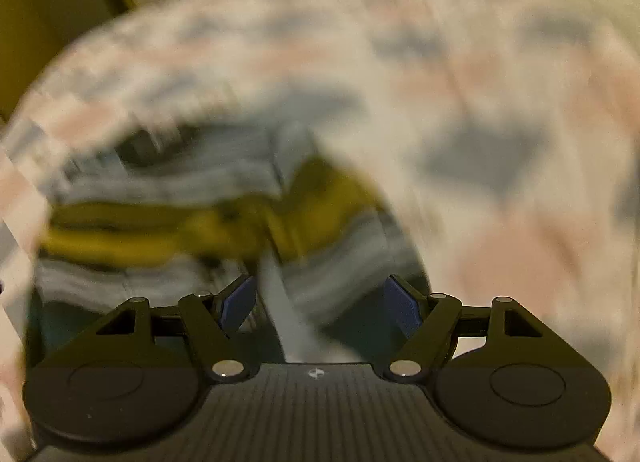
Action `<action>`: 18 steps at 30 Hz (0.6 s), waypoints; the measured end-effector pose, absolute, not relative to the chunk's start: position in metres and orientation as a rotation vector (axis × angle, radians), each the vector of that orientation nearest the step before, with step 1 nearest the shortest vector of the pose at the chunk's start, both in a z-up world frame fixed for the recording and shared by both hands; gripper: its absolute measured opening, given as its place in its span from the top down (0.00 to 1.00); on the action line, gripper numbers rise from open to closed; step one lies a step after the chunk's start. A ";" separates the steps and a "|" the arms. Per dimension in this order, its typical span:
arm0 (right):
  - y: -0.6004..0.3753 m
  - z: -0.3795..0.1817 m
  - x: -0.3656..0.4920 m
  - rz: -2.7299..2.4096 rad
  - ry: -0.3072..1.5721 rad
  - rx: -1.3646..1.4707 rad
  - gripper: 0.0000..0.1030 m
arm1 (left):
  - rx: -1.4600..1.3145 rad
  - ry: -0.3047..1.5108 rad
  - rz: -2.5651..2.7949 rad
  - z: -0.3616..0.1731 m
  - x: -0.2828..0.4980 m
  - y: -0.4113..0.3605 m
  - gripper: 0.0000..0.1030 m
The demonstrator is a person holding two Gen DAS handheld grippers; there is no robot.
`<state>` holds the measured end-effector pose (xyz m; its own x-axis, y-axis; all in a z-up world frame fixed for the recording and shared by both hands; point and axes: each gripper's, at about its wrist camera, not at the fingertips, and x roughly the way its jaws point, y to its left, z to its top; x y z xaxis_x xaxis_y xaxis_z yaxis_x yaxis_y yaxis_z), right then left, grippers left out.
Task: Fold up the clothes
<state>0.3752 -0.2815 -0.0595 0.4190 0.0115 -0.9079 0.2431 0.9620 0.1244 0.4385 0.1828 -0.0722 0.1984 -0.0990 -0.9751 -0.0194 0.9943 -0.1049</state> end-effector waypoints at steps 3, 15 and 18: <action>-0.294 -0.090 0.309 -0.211 1.274 0.329 0.27 | -0.241 1.448 -0.003 -0.093 0.392 0.196 0.29; -0.293 -0.134 0.252 -0.195 1.396 0.365 0.90 | -0.023 1.516 -0.018 -0.129 0.375 0.173 0.88; -0.291 -0.106 0.254 -0.196 1.363 0.197 0.90 | 0.140 1.427 0.014 -0.092 0.381 0.189 0.89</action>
